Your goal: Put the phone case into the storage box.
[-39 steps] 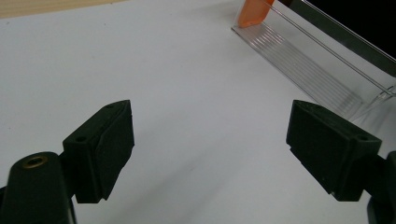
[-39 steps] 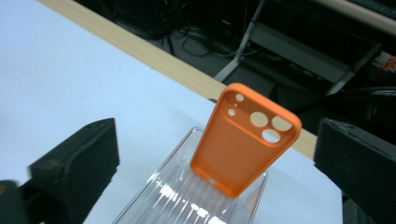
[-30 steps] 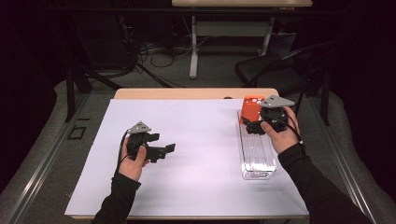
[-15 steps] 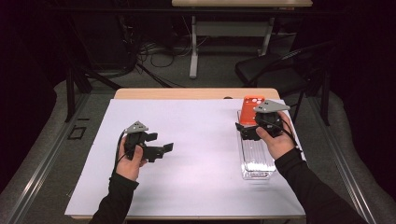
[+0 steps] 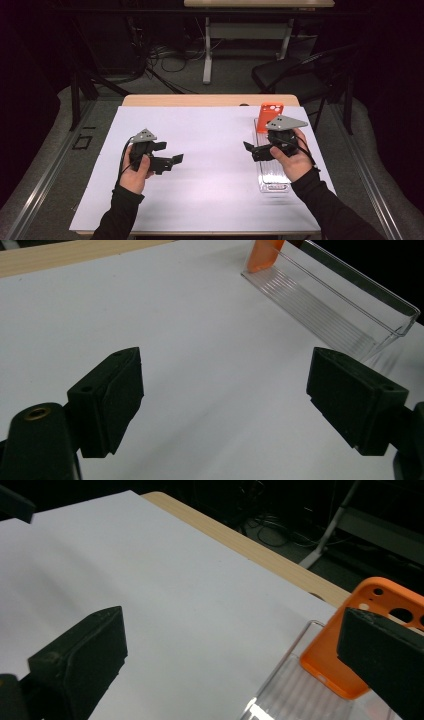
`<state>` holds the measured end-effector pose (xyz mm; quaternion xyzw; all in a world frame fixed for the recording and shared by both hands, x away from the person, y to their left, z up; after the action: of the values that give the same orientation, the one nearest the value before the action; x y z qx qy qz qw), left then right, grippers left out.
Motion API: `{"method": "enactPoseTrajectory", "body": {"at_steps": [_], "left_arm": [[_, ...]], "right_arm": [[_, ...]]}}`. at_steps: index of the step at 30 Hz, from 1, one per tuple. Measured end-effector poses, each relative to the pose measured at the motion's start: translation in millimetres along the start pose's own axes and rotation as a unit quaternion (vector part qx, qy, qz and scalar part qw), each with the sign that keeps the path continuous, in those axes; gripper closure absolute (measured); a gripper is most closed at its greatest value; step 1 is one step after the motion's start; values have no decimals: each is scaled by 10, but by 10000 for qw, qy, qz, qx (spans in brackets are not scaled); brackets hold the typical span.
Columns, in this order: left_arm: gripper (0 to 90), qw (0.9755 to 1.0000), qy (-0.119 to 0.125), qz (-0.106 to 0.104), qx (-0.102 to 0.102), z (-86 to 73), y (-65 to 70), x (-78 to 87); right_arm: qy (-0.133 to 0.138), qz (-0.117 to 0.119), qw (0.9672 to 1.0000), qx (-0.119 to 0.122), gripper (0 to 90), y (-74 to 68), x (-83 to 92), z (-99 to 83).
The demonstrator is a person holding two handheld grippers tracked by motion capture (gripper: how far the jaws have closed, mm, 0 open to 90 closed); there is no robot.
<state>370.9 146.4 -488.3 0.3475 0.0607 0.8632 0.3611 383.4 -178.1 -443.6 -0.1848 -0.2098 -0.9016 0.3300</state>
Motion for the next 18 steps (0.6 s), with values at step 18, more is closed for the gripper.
{"method": "enactPoseTrajectory", "body": {"at_steps": [18], "left_arm": [[152,9991,67,-249,-347,-3,193,292]], "right_arm": [[94,482,9988,42,0,-439,146,-71]]}}
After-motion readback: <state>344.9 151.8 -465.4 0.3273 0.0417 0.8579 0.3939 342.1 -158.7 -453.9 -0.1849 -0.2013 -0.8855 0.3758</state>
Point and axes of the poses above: each handheld gripper's, and its own axes: x roughly backward along the jaws, z roughly out of its top, y roughly to its right, the point moved 5 cm from there along -x, roughly forward along the jaws, and after that the axes turned 10 degrees about x, right-handed, at the moved point
